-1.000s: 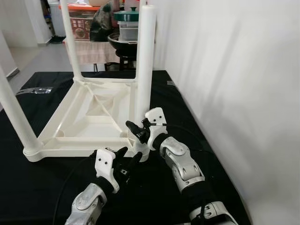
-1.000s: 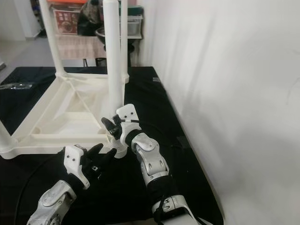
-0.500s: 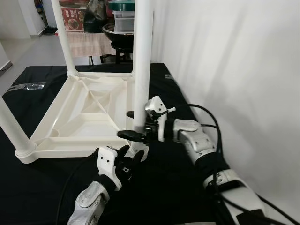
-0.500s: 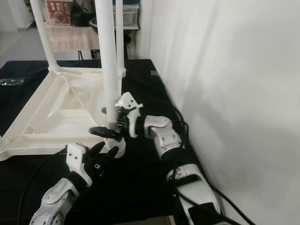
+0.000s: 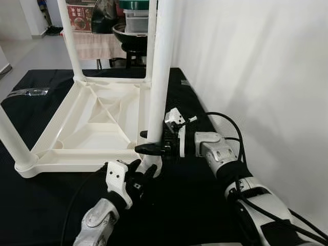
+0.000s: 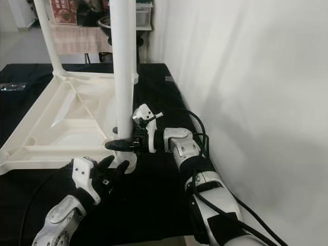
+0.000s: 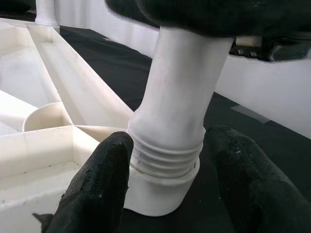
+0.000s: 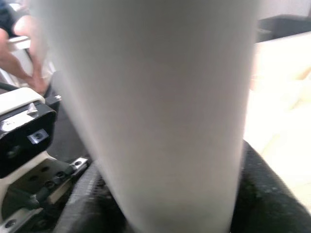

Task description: Building children table

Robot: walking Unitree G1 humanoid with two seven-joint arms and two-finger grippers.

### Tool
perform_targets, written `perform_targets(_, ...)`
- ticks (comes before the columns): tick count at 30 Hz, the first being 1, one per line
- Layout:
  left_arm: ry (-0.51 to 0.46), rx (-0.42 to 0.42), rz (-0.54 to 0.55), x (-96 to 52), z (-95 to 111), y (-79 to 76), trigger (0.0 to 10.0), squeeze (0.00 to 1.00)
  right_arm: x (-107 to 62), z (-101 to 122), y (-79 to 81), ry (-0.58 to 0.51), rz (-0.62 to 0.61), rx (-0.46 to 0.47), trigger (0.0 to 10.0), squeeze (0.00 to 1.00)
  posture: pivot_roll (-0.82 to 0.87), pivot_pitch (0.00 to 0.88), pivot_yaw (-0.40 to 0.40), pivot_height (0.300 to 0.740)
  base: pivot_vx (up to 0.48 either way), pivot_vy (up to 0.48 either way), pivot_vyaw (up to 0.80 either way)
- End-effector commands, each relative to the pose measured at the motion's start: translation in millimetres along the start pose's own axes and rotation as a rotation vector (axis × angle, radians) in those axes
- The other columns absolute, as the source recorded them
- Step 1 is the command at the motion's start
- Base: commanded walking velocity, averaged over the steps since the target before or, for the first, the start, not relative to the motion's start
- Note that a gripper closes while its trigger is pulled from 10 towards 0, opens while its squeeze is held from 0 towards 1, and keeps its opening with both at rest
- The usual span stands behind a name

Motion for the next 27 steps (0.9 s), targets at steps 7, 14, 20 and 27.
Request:
perform_targets(7,0.005,-0.004,0.000,-6.5,-0.1,-2.2,10.0,0.00,-38.4,-83.1,-47.1,-0.061,-0.840,0.256,0.0,0.00,0.03,0.000,-0.082,0.740,0.000,0.000,0.00)
perform_targets(14,0.010,-0.008,-0.013,-6.9,-0.9,-3.0,10.0,0.00,-24.7,-97.4,-27.3,-0.018,-0.812,0.243,0.0,0.00,0.02,0.000,-0.073,0.740,0.000,0.000,0.00)
perform_targets(20,0.032,0.029,-0.015,-13.1,-2.1,-6.8,10.0,0.00,-12.1,-58.7,-42.1,-0.074,-0.790,0.185,10.0,0.00,0.04,0.000,-0.067,0.740,0.000,0.000,0.00)
perform_targets(27,0.059,0.087,-0.074,-29.4,0.6,-24.7,10.0,0.00,-1.1,-8.1,-19.8,-0.181,-0.476,0.145,10.0,1.00,0.04,0.000,-0.054,0.740,0.000,0.000,0.00)
Point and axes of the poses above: a point about 5 cm out from each wrist's last joint towards the gripper, its own x axis pointing out of the wrist towards the gripper, its own z axis along the axis of the wrist's last joint, y = z × x, the point moved 5 cm from there along x, pointing out of the wrist towards the gripper, and after that the axes turned 14 degrees about x, right-handed, at the moved point
